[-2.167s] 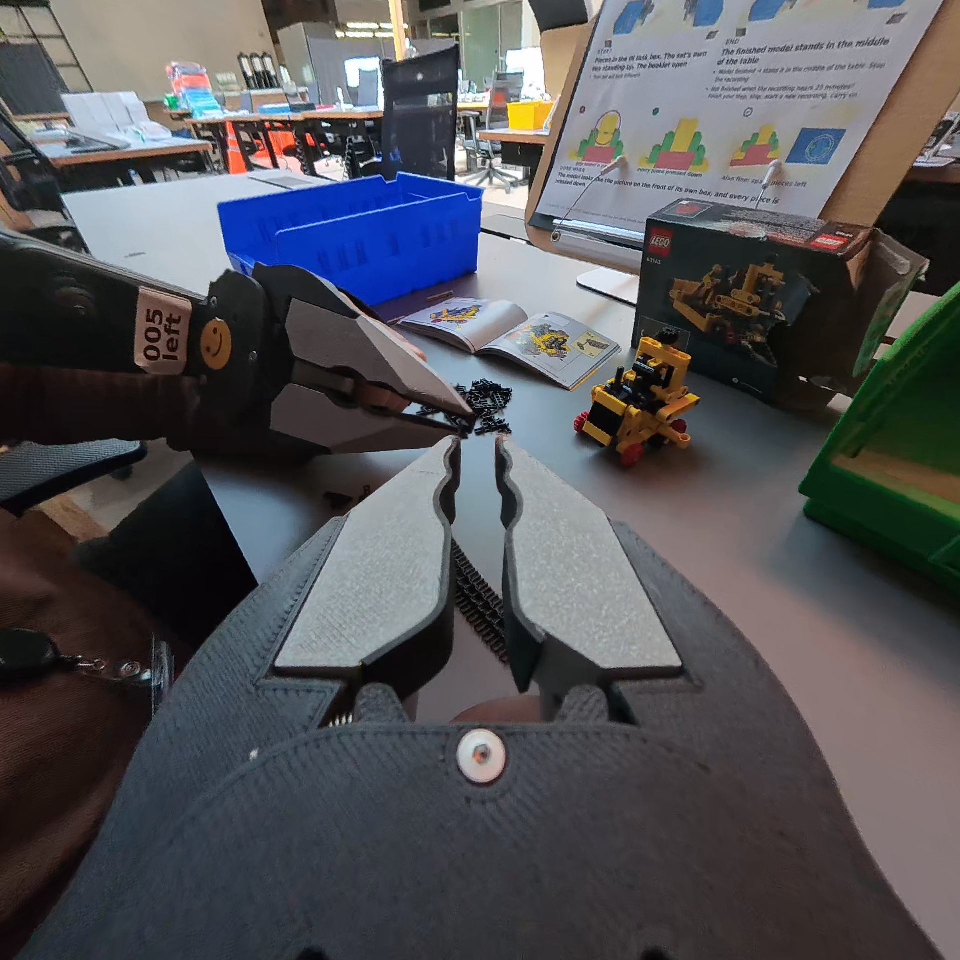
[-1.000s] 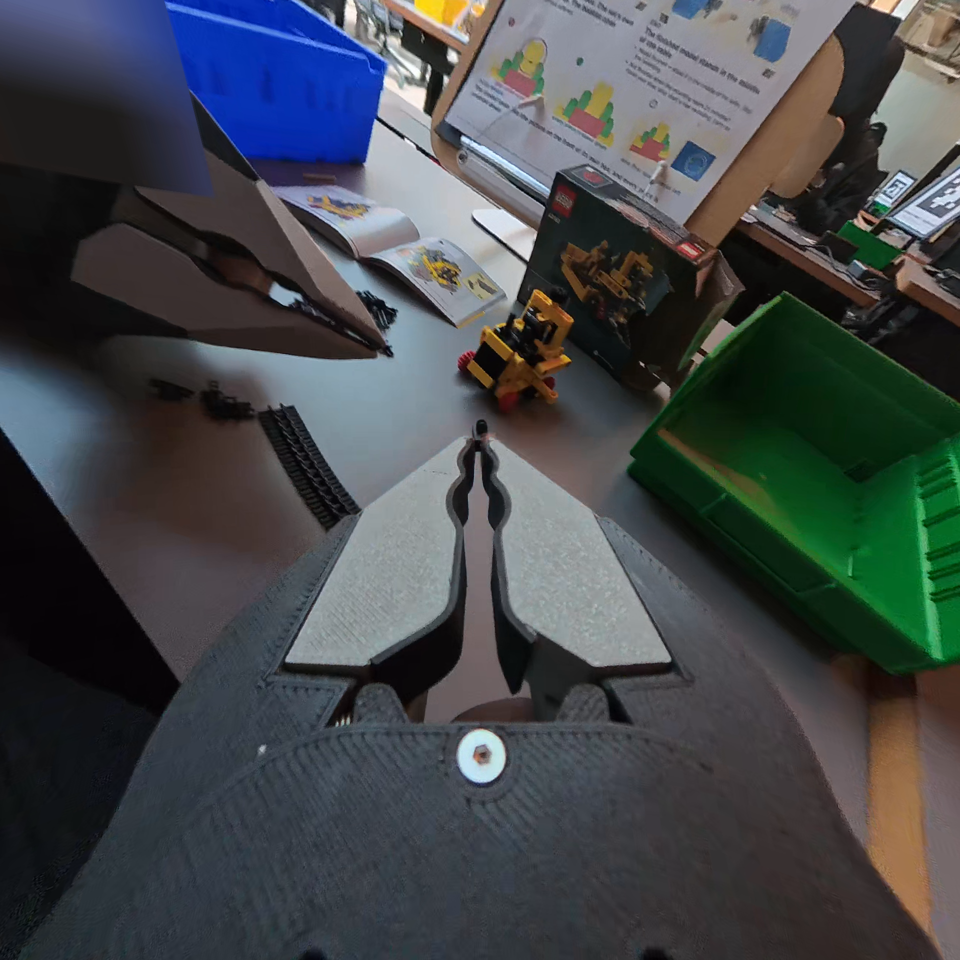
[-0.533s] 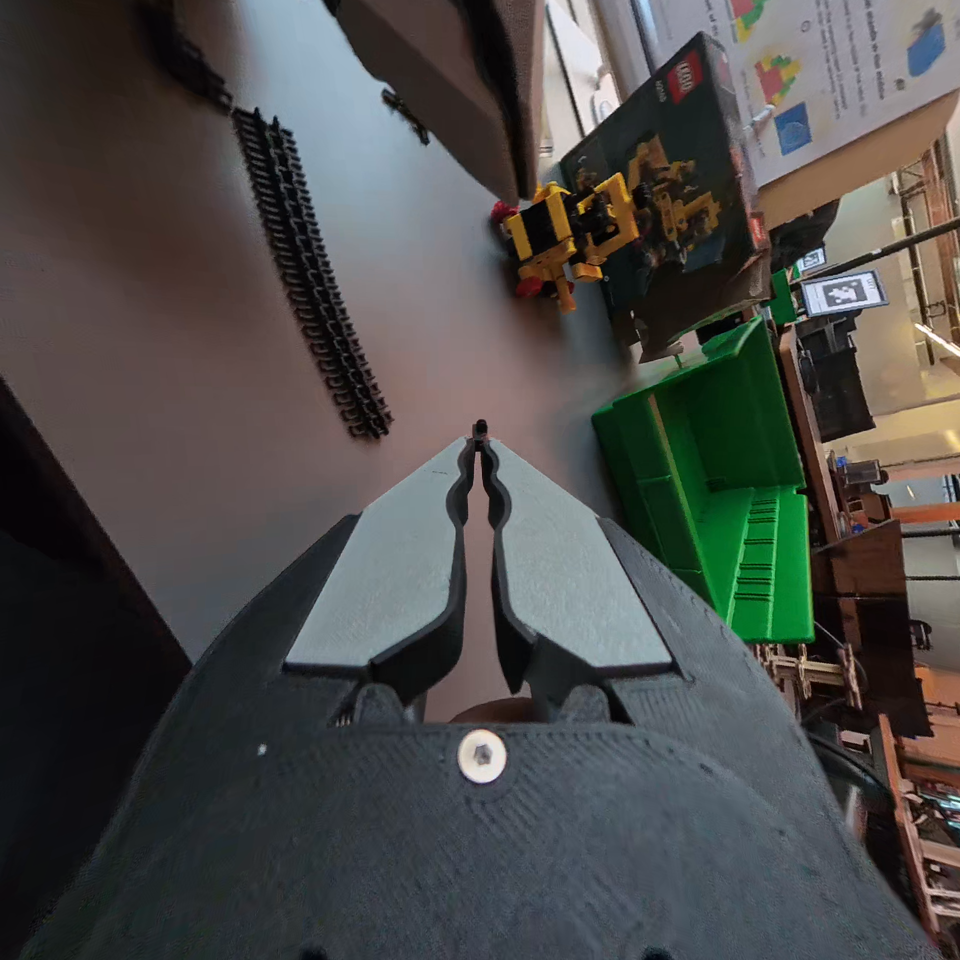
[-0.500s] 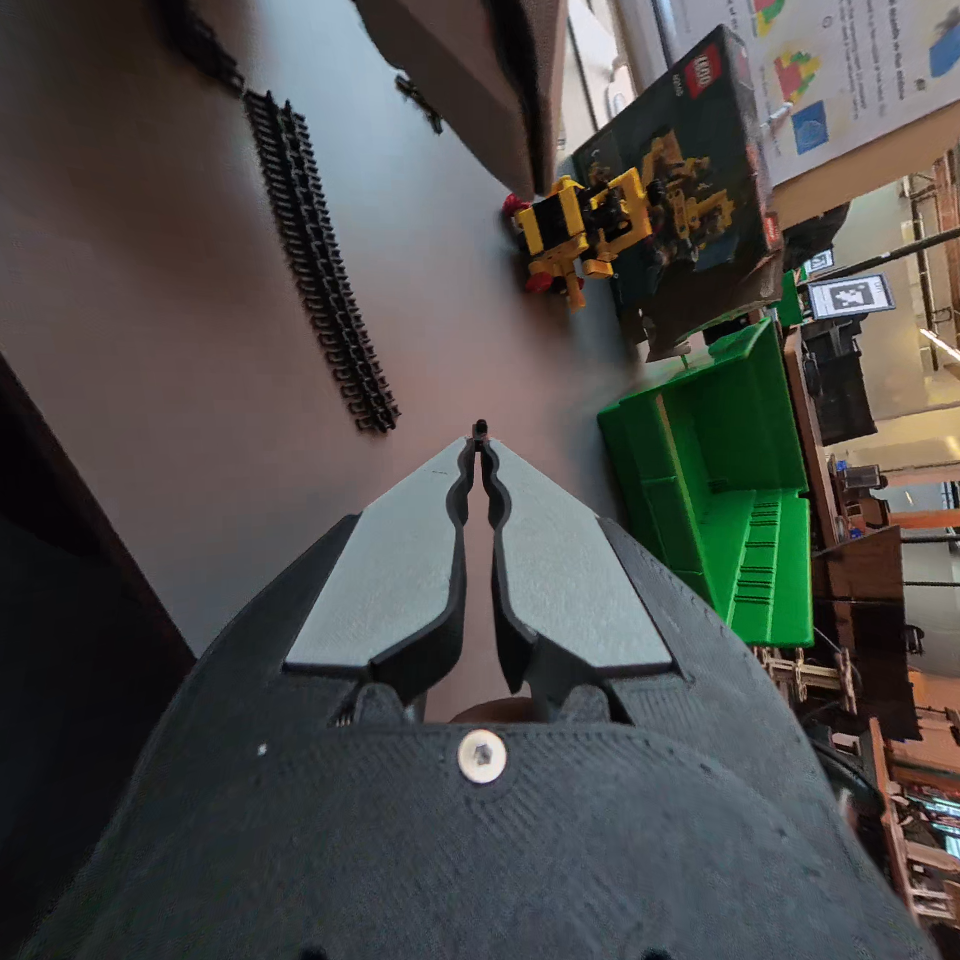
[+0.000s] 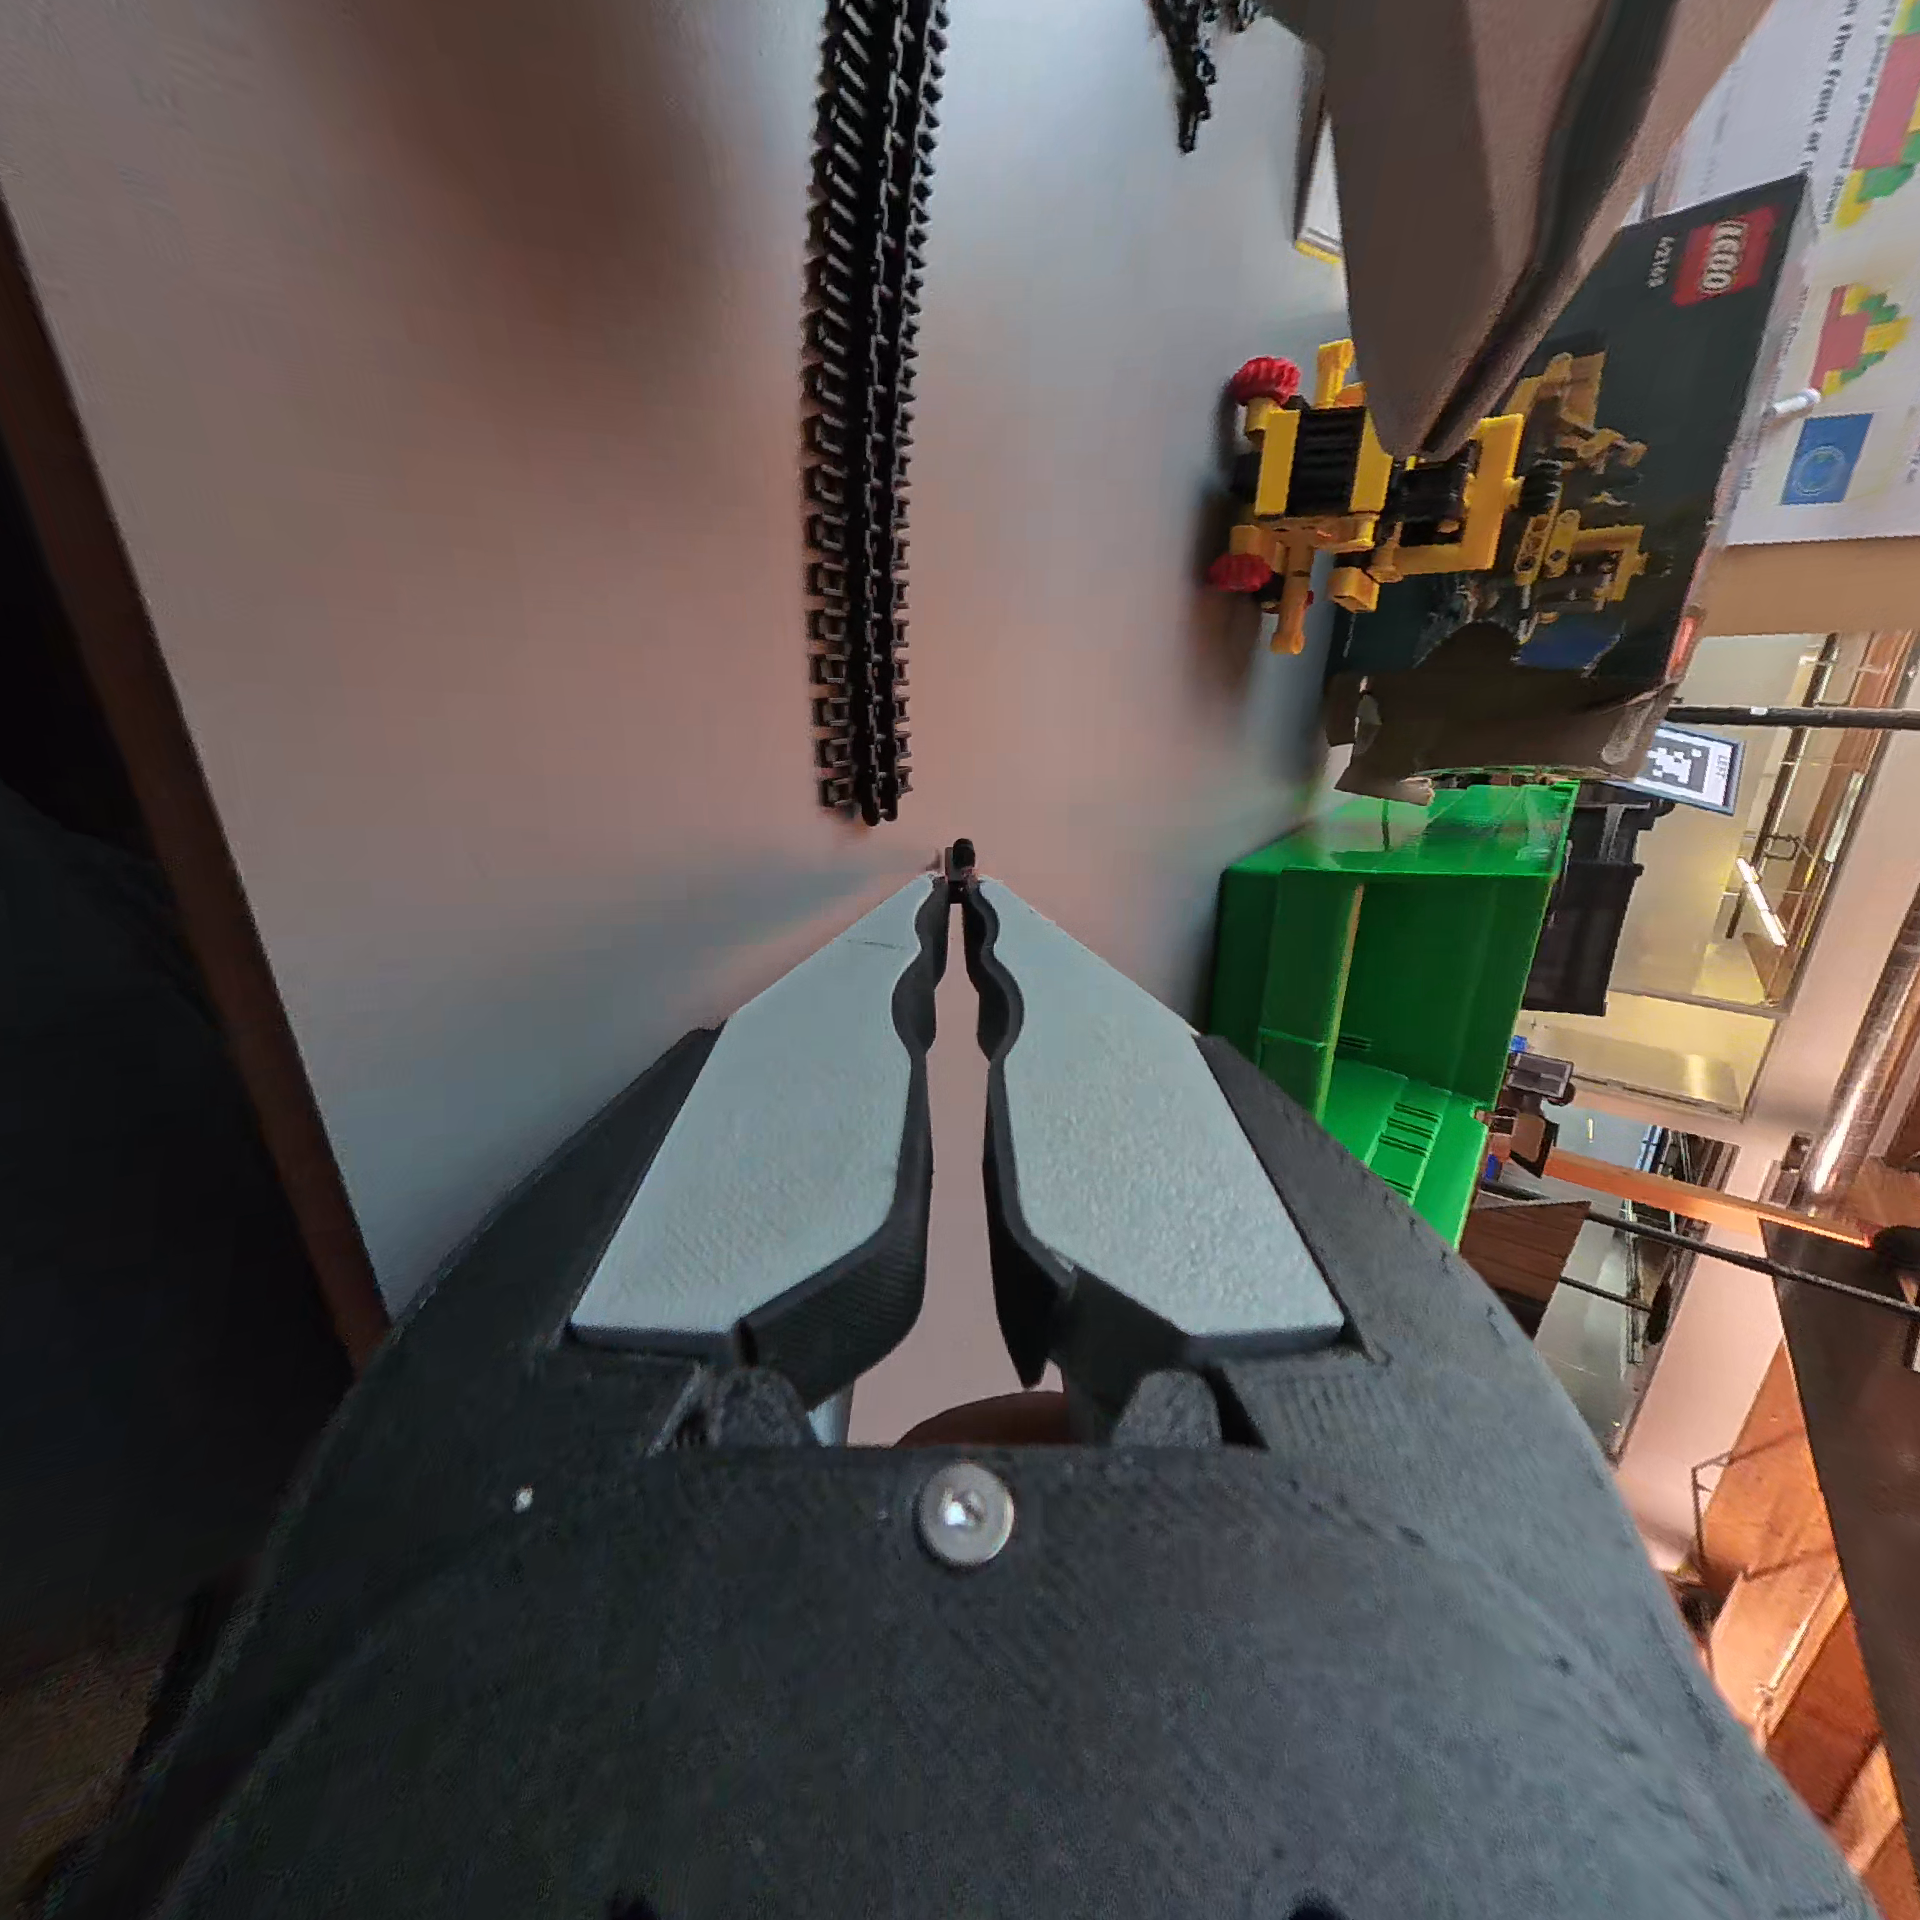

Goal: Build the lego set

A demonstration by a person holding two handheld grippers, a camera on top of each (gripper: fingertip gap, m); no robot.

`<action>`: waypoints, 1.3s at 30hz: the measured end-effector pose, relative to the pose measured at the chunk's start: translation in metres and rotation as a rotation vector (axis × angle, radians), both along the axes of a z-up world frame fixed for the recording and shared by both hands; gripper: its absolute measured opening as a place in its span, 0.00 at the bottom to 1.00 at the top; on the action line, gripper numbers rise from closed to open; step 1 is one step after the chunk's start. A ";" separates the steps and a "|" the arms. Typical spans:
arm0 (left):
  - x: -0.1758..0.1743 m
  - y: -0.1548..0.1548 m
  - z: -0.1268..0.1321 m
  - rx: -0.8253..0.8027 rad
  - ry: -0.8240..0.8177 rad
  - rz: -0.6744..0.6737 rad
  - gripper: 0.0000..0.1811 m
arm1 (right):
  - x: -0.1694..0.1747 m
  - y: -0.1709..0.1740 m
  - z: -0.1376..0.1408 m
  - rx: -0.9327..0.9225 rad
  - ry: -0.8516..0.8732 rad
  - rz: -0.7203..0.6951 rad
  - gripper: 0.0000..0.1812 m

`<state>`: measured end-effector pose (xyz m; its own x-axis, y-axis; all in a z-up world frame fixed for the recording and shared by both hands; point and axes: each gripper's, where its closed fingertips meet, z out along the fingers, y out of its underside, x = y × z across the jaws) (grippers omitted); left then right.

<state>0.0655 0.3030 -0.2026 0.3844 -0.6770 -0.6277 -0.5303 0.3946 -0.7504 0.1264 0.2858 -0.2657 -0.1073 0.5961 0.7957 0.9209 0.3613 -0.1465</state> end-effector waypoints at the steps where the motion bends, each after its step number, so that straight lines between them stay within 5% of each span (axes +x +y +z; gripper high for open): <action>1: 0.000 0.000 -0.001 0.000 0.004 0.002 0.00 | 0.001 0.000 -0.002 -0.003 -0.014 -0.003 0.00; 9: -0.002 0.003 -0.004 -0.031 0.006 0.002 0.00 | 0.004 -0.003 -0.005 -0.078 0.001 -0.024 0.04; 17: -0.004 0.002 -0.007 -0.113 -0.009 -0.024 0.00 | 0.005 -0.013 0.019 -0.188 0.273 -0.039 0.05; 22: 0.005 -0.022 -0.026 -0.355 0.066 -0.163 0.00 | 0.014 -0.009 0.026 -0.336 0.445 -0.060 0.04; 33: 0.040 -0.044 -0.054 -0.627 0.260 -0.277 0.03 | 0.007 0.006 0.007 -0.609 0.306 0.057 0.04; 39: 0.045 -0.041 -0.062 -0.639 0.299 -0.270 0.04 | 0.003 0.005 0.001 -0.659 0.256 0.111 0.03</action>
<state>0.1106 0.2624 -0.2643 0.0287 -0.9907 -0.1329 -0.6941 0.0760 -0.7158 0.1293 0.2910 -0.2650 -0.0532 0.9580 0.2818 0.7914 0.2125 -0.5731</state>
